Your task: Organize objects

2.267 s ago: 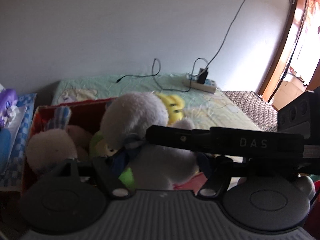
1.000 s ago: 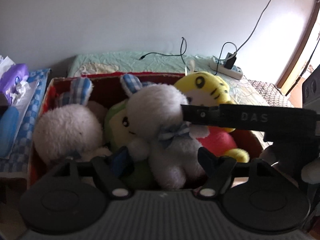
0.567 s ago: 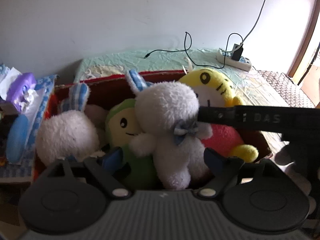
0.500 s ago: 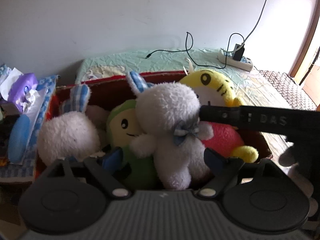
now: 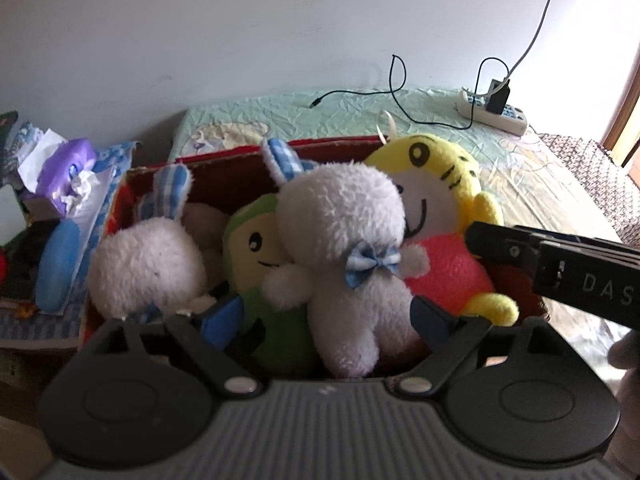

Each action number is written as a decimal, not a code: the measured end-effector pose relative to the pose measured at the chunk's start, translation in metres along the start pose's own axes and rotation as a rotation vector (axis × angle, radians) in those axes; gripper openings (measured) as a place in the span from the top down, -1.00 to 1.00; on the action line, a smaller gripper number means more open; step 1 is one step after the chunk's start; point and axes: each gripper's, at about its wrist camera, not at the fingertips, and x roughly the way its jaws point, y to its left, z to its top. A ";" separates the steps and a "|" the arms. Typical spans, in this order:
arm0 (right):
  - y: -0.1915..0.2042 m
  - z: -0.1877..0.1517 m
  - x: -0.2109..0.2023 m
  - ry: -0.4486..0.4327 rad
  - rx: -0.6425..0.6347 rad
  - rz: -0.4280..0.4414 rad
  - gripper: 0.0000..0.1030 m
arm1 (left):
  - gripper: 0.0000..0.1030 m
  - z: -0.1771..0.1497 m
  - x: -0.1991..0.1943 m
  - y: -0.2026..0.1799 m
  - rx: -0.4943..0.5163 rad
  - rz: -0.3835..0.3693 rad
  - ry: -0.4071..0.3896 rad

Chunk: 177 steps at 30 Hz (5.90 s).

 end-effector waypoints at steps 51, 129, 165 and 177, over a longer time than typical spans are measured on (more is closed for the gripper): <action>0.020 -0.005 0.019 0.060 -0.006 0.118 0.22 | -0.76 -0.002 -0.011 0.039 -0.051 -0.010 -0.019; 0.013 -0.015 0.045 0.119 -0.037 0.184 0.64 | -0.99 -0.009 0.029 0.022 0.018 0.006 0.044; 0.012 -0.012 0.043 0.202 -0.072 0.259 0.68 | -0.99 -0.017 0.017 0.005 -0.028 0.153 0.007; 0.009 -0.011 0.044 0.209 -0.071 0.281 0.67 | -0.99 -0.018 0.016 0.004 -0.045 0.170 0.007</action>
